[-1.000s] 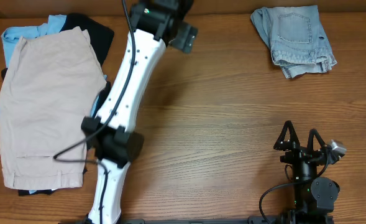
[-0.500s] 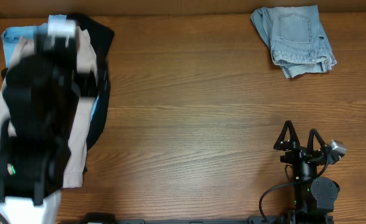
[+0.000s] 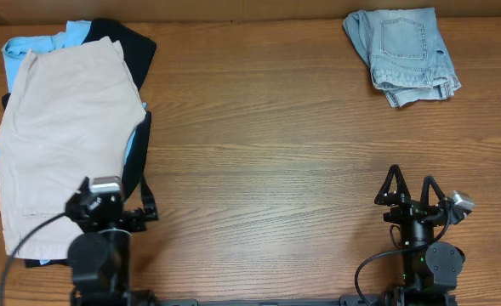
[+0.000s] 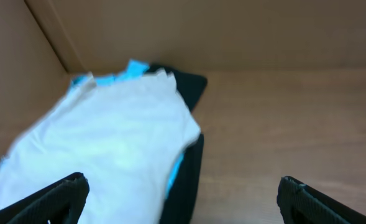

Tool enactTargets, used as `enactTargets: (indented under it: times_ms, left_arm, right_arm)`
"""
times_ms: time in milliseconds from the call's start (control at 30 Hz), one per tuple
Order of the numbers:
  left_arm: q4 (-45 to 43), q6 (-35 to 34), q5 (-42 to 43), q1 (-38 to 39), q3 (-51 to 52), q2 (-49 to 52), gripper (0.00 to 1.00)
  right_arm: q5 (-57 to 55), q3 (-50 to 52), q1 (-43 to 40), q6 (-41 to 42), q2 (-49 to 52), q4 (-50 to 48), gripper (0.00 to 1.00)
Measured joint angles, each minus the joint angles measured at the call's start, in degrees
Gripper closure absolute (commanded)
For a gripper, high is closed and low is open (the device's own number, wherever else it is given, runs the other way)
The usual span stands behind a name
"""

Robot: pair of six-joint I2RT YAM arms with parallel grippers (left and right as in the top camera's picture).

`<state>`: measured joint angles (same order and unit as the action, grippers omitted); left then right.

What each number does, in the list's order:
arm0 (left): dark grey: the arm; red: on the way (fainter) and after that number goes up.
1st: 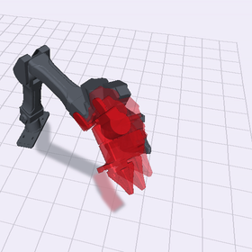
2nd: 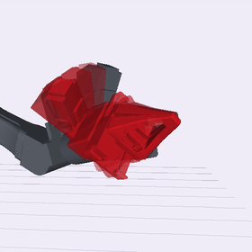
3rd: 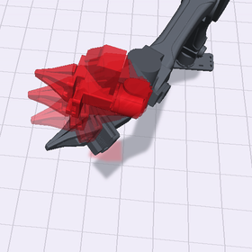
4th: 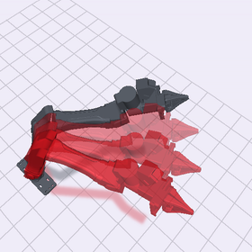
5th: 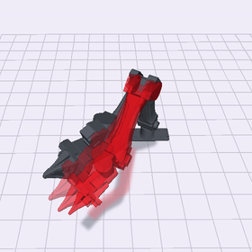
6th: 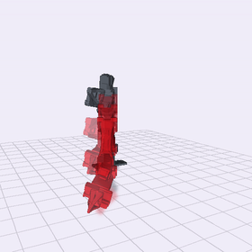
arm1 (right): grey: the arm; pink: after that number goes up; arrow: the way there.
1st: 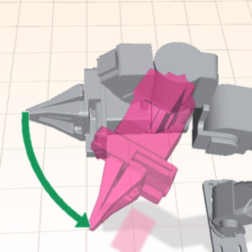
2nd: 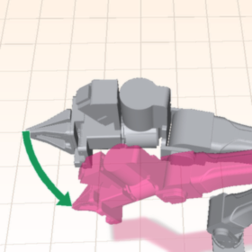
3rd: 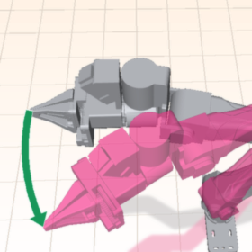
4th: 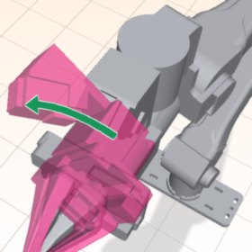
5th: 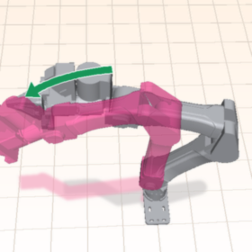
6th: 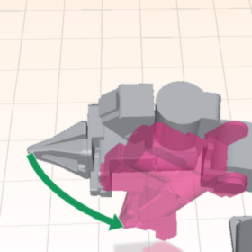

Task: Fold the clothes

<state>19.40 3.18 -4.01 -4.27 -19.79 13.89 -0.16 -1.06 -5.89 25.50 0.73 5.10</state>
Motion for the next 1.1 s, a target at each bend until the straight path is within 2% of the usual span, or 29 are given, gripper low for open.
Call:
enactTargets:
  times_ms: [133,433,867,1100]
  left_arm:
    - [-2.1,0.0,0.6,0.0,6.5,-4.5,0.0]
    - [-3.8,0.0,0.8,0.0,14.0,-12.6,0.0]
    - [-7.1,0.0,0.8,0.0,15.7,-12.8,0.0]
    - [-15.0,0.0,0.8,0.0,18.4,-13.0,0.0]
  right_arm:
    - [0.0,0.0,0.0,0.0,0.0,0.1,0.0]
    - [0.0,0.0,0.0,0.0,0.0,0.0,0.0]
    - [0.0,0.0,0.0,0.0,0.0,0.1,0.0]
    - [0.0,0.0,0.0,0.0,0.0,0.0,0.0]
